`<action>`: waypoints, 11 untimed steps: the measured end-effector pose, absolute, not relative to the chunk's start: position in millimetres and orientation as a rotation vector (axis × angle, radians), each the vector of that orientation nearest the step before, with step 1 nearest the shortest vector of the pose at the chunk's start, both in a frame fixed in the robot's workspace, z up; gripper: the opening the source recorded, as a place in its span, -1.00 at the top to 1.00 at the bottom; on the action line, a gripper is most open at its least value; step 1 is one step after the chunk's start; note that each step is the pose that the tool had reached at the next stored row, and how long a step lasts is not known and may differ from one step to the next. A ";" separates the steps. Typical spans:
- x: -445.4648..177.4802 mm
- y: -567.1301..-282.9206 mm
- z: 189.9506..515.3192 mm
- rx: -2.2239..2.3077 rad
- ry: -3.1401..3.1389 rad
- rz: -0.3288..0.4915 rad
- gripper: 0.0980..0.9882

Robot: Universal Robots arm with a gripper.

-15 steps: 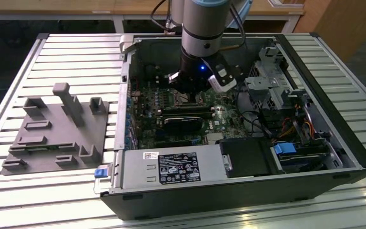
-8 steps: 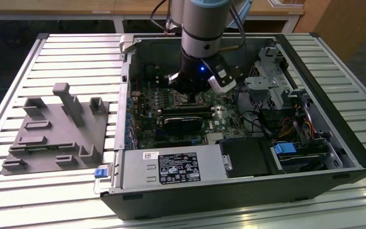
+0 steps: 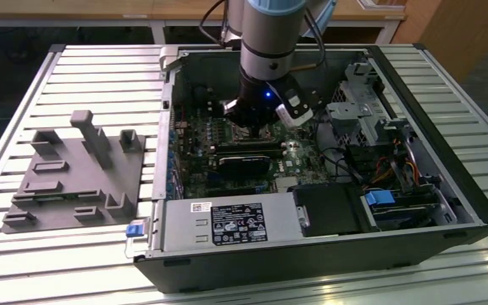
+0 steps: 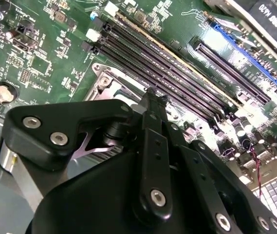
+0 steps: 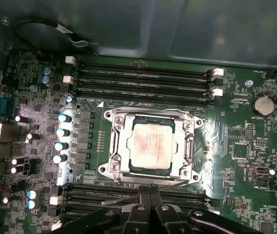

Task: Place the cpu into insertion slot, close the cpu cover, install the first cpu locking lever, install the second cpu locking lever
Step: 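Install the second cpu locking lever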

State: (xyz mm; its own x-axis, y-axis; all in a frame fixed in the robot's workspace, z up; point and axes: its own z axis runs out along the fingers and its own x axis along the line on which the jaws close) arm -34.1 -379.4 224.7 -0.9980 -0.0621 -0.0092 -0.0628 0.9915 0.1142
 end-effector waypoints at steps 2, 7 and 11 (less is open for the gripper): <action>-34.8 -379.7 223.5 -0.098 3.129 0.183 0.98; -40.5 -382.4 222.6 -0.098 3.128 0.194 0.98; -44.9 -385.8 222.7 -0.098 3.127 0.211 0.98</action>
